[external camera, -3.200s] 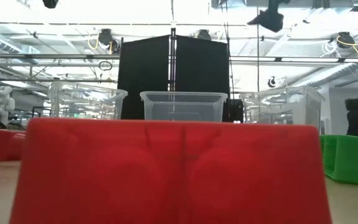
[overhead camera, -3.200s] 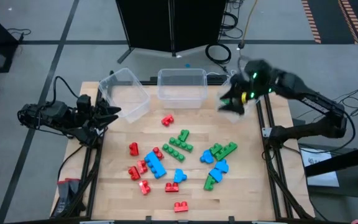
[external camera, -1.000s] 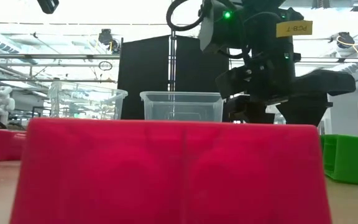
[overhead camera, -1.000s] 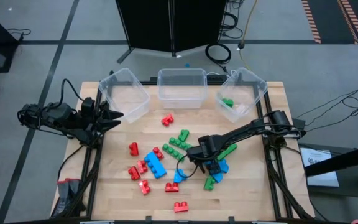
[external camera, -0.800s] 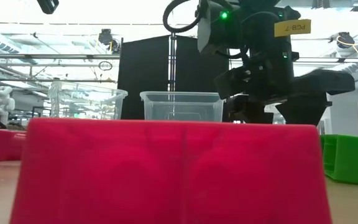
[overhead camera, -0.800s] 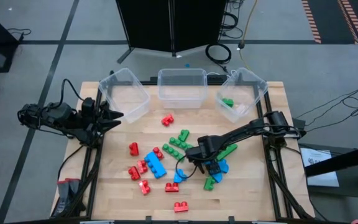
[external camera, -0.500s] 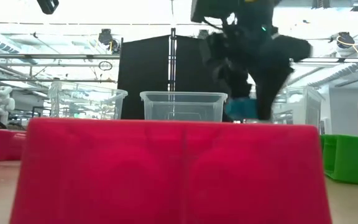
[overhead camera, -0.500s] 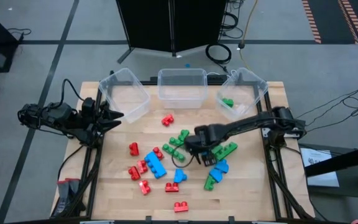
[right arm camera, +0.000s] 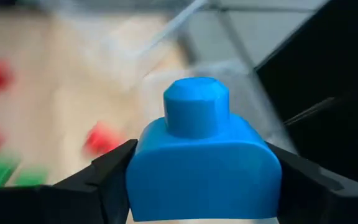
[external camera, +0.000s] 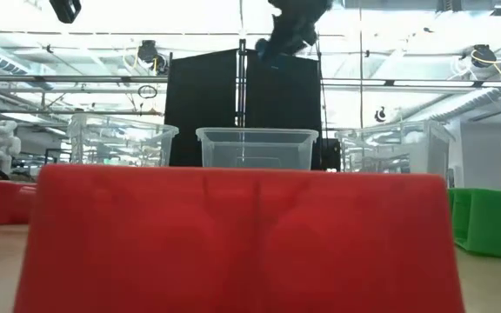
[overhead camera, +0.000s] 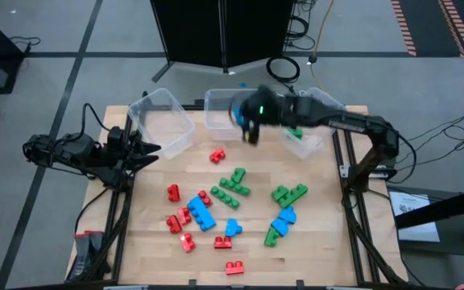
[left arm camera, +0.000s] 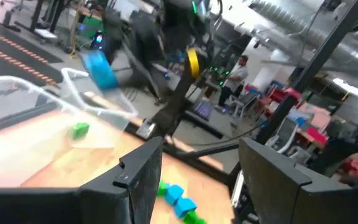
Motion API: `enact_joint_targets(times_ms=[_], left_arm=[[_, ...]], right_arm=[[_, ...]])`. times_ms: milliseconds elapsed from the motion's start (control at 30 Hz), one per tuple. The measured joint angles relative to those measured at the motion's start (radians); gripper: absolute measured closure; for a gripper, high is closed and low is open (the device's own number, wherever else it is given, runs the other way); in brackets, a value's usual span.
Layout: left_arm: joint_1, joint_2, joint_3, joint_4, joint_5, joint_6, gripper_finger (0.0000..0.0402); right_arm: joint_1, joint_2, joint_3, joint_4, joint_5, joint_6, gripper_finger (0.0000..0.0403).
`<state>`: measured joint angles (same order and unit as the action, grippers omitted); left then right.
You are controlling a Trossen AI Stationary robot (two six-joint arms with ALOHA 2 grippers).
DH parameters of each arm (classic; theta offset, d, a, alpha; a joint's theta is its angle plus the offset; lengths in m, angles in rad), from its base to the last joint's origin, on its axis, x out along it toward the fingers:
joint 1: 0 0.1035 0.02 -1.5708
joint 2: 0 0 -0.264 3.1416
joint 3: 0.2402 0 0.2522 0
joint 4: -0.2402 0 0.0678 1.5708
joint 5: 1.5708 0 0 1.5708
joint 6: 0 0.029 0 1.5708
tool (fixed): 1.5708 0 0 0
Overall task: Sort blocks
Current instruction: Put the blue game piece into the middle transparent bin
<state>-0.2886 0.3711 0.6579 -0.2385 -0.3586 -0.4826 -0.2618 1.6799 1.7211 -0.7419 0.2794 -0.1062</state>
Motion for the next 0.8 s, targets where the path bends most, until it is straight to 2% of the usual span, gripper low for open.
enact_joint_targets(times_ms=[133,200,333,567,800], left_arm=[[0.0,0.004,0.0,-0.022,-0.016,-0.007,0.0192],[0.0,0.009,0.0,-0.022,-0.019,-0.007,0.0192],[0.0,0.014,0.0,-0.032,-0.02,-0.009,0.0192],[0.0,0.015,0.0,-0.036,-0.02,-0.009,0.0192],[0.0,0.015,0.0,-0.035,-0.02,-0.009,0.0192]], right_arm=[[-0.125,0.032,0.018,0.165,-0.018,0.066,0.0122],[-0.174,0.057,0.022,0.19,-0.021,0.11,0.0123],[-0.236,0.134,0.021,0.167,-0.101,0.135,0.0123],[-0.275,0.251,0.02,0.107,-0.142,0.143,0.0122],[-0.279,0.305,0.02,0.108,-0.208,0.134,0.0045]])
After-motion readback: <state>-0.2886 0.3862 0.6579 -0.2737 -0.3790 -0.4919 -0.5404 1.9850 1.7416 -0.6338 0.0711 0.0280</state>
